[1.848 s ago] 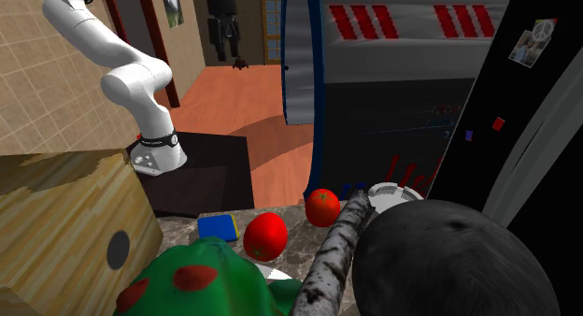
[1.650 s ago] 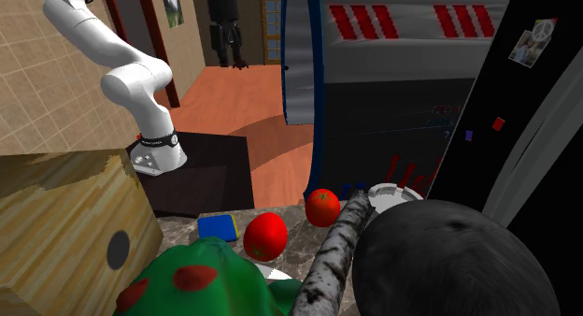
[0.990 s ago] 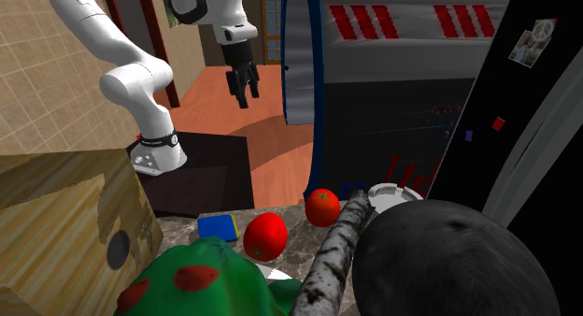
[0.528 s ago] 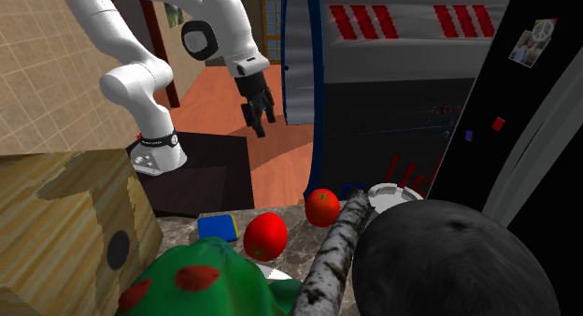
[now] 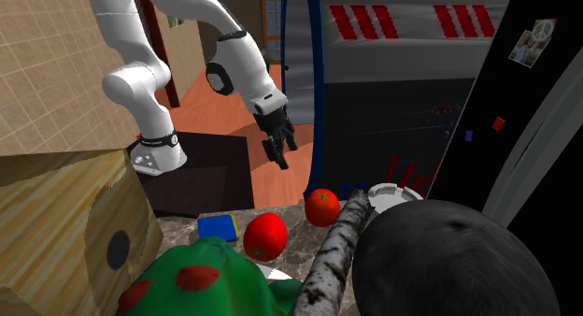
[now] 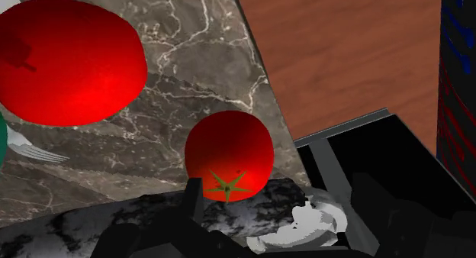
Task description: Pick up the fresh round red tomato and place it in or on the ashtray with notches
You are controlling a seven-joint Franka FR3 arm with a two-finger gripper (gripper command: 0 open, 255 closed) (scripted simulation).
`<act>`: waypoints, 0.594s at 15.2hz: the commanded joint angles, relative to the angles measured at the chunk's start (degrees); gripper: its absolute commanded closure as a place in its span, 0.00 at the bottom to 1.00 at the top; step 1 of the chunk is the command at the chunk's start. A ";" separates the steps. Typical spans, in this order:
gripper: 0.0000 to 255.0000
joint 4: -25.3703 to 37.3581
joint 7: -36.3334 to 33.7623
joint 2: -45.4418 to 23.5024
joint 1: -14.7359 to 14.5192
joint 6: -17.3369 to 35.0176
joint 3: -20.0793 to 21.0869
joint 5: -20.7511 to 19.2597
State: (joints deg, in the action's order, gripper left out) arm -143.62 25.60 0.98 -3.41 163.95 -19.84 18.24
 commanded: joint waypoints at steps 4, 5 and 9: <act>0.00 9.24 23.86 -12.57 4.13 4.54 5.38 28.62; 0.00 11.55 27.78 -14.94 6.20 4.94 7.43 32.99; 0.00 13.90 30.87 -18.10 8.17 5.82 9.93 36.56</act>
State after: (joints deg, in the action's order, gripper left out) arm -130.51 55.29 -16.10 4.17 169.51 -10.62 53.46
